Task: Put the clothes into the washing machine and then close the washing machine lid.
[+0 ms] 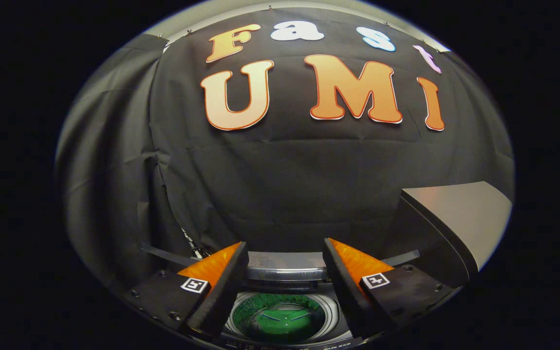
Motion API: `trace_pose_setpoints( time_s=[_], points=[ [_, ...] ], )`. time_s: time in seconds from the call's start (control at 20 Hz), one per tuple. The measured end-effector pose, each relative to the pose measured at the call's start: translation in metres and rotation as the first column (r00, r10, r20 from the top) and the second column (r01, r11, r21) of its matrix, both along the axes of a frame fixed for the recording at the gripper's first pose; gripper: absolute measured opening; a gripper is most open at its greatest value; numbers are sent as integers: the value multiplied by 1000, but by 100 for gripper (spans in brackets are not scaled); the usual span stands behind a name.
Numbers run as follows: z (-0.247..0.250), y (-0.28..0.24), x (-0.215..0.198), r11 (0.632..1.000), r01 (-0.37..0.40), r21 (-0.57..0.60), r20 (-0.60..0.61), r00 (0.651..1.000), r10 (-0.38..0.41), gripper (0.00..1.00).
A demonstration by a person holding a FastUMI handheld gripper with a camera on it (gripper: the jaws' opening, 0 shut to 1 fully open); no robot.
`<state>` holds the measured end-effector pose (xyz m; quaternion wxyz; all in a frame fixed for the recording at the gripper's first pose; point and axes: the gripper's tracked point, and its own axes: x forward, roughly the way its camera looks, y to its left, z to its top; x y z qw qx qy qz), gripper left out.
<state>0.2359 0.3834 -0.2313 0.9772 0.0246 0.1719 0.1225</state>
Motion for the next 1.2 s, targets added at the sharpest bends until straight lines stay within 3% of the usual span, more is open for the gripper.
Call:
trace_pose_setpoints(
  time_s=[0.25,0.7,1.0,1.2],
  points=[
    [-56,1,-12,1000,-5,-7,-121,993,4,99],
    [-175,3,-57,1000,2,-20,-383,924,-10,98],
    [-197,0,-69,999,5,-40,-445,895,-23,98],
    [-184,-4,-66,999,12,-41,-429,903,-28,98]
  ],
)
